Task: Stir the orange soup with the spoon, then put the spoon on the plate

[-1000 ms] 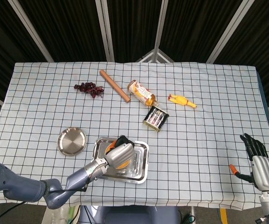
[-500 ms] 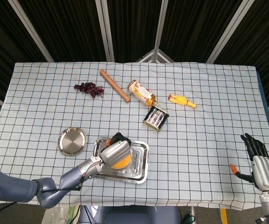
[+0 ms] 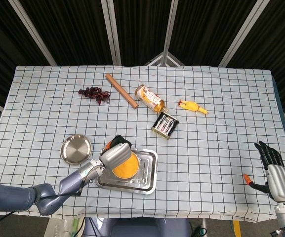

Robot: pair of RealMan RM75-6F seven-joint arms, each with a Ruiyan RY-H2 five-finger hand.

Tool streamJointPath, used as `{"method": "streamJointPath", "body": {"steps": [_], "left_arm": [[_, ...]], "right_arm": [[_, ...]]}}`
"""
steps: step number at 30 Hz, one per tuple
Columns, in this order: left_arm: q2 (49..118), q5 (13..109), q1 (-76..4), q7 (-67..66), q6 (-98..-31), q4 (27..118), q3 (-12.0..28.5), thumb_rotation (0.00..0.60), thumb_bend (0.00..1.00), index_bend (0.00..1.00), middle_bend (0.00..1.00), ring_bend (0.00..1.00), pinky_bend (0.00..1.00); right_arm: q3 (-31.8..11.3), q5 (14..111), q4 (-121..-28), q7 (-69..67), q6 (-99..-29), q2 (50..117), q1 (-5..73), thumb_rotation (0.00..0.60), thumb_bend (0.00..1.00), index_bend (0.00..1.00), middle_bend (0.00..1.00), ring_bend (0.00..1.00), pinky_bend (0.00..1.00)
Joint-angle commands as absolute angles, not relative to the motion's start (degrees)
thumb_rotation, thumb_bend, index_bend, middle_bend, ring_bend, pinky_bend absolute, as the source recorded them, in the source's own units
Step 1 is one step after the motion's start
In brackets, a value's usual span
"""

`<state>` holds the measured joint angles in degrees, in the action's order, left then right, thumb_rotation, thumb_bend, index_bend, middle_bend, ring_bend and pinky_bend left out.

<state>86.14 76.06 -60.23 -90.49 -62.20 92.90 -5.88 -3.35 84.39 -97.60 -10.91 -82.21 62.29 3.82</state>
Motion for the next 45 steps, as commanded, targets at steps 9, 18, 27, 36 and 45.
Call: {"method": "streamJointPath", "body": {"steps": [9, 18, 27, 36, 45], "left_arm": [[87.3, 76.5, -59.8, -91.2, -60.1, 91.6, -5.0, 0.600, 0.58, 0.79, 1.00, 1.00, 1.00], [88.4, 77.9, -59.3, -90.4, -59.2, 92.0, -4.5, 0.600, 0.58, 0.79, 1.00, 1.00, 1.00], [88.5, 78.3, -58.0, -88.4, -60.3, 93.1, -3.1, 0.600, 0.57, 0.79, 1.00, 1.00, 1.00], [87.3, 78.7, -56.9, -86.7, -61.6, 94.9, -1.7, 0.600, 0.58, 0.79, 1.00, 1.00, 1.00], [85.9, 80.0, -56.5, -86.5, -61.0, 96.1, -1.6, 0.600, 0.57, 0.79, 1.00, 1.00, 1.00]], "right_arm": [[-3.4, 84.5, -97.6, -11.2, -82.3, 62.2, 3.8, 0.600, 0.34, 0.00, 0.00, 0.00, 0.00], [-3.4, 84.5, -97.6, -11.1, -82.3, 62.2, 3.8, 0.600, 0.34, 0.00, 0.00, 0.00, 0.00], [-3.4, 84.3, -97.6, -11.2, -82.3, 62.2, 3.7, 0.600, 0.34, 0.00, 0.00, 0.00, 0.00], [-3.4, 84.3, -97.6, -11.0, -82.3, 62.2, 3.8, 0.600, 0.34, 0.00, 0.00, 0.00, 0.00], [-3.5, 84.2, -97.7, -11.0, -82.2, 62.2, 3.8, 0.600, 0.34, 0.00, 0.00, 0.00, 0.00]]}}
